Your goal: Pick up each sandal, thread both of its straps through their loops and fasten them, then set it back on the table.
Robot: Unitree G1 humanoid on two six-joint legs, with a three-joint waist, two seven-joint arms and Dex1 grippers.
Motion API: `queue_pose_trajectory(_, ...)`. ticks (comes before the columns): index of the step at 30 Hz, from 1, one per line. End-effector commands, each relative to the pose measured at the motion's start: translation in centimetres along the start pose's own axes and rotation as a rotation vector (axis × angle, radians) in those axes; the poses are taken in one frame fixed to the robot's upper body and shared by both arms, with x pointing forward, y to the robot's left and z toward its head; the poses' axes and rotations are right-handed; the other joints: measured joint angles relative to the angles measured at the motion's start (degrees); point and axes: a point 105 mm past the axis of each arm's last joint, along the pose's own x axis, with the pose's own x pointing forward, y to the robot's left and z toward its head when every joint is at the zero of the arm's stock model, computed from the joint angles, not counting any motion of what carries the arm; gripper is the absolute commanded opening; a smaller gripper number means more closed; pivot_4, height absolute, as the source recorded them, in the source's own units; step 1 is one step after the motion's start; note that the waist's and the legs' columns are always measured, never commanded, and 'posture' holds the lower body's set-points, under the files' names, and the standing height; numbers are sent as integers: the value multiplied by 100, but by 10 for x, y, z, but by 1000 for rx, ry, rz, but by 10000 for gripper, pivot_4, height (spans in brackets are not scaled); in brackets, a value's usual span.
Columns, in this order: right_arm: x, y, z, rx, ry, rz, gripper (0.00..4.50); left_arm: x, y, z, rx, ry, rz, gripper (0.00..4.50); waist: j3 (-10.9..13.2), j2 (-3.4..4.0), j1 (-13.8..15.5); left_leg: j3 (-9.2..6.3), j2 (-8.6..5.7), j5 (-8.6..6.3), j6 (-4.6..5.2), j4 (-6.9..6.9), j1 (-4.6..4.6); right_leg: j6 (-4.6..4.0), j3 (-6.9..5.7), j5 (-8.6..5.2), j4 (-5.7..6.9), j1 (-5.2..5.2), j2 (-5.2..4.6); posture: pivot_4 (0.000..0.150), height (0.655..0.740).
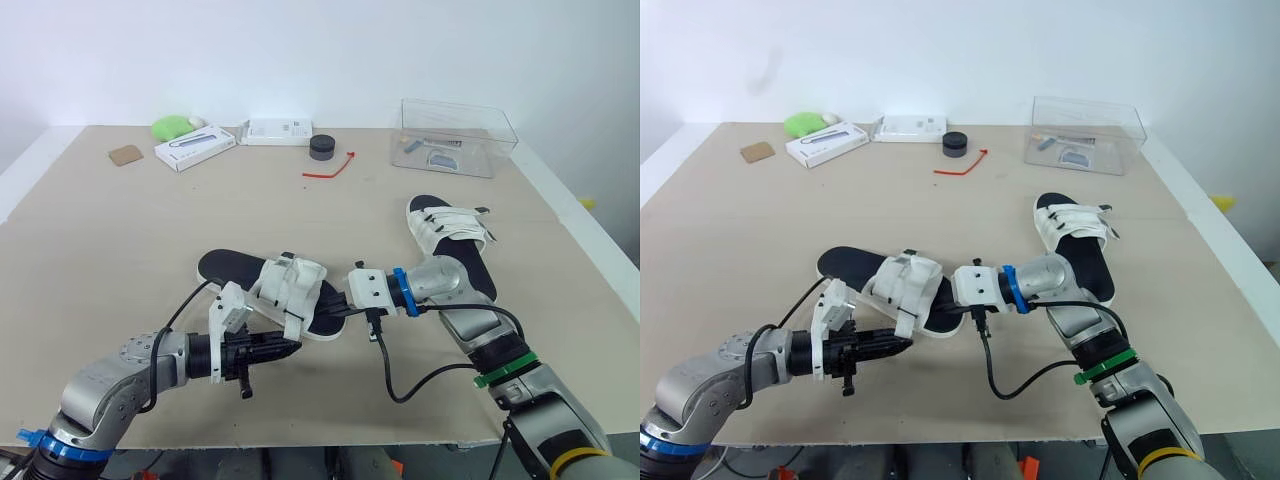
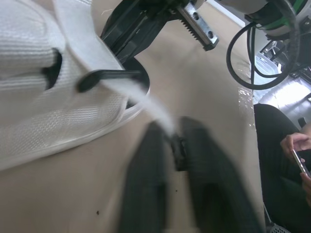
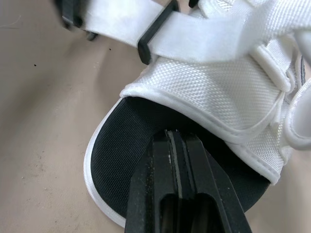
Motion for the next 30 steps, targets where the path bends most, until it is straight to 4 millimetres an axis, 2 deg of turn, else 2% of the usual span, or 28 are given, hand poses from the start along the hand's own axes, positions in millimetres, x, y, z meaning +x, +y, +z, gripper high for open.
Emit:
queue_pose_trajectory(1,2,11,-16,45,62,39,0,-3,-6,8,26,-14,-37,98,0,0,0,0,1,0,0,0,0,-2,-1,-1,0,0,-1,1500,7400)
queue_pose_trajectory(8,2,12,-17,48,63,41,0,-18,-26,-7,-29,65,-117,98,3,4,-1,0,7,-4,0,-2,0,-3,-1,-3,-1,-2,-6,1500,7400)
queue_pose_trajectory(12,2,13,-17,48,65,46,0,-31,-48,-23,-61,159,-183,98,5,7,-1,0,9,-5,0,-2,0,-18,-1,-14,-1,-3,-7,1500,7400)
queue_pose_trajectory(16,2,12,-17,47,64,46,0,-39,-57,-28,-72,191,-194,98,6,9,2,-1,11,-6,-1,-6,0,-22,-5,-18,-2,-6,-7,1500,7400)
queue_pose_trajectory(23,4,10,-17,39,61,52,0,-29,-57,-12,-6,137,-189,98,6,9,1,-2,12,-23,-2,-11,0,-26,-7,-18,-1,-7,-5,1500,7400)
queue_pose_trajectory(30,4,8,-17,34,61,51,0,-27,-66,-18,2,203,-245,98,6,9,-1,-1,14,-23,-2,-10,2,-26,-5,-19,-1,-6,0,1500,7400)
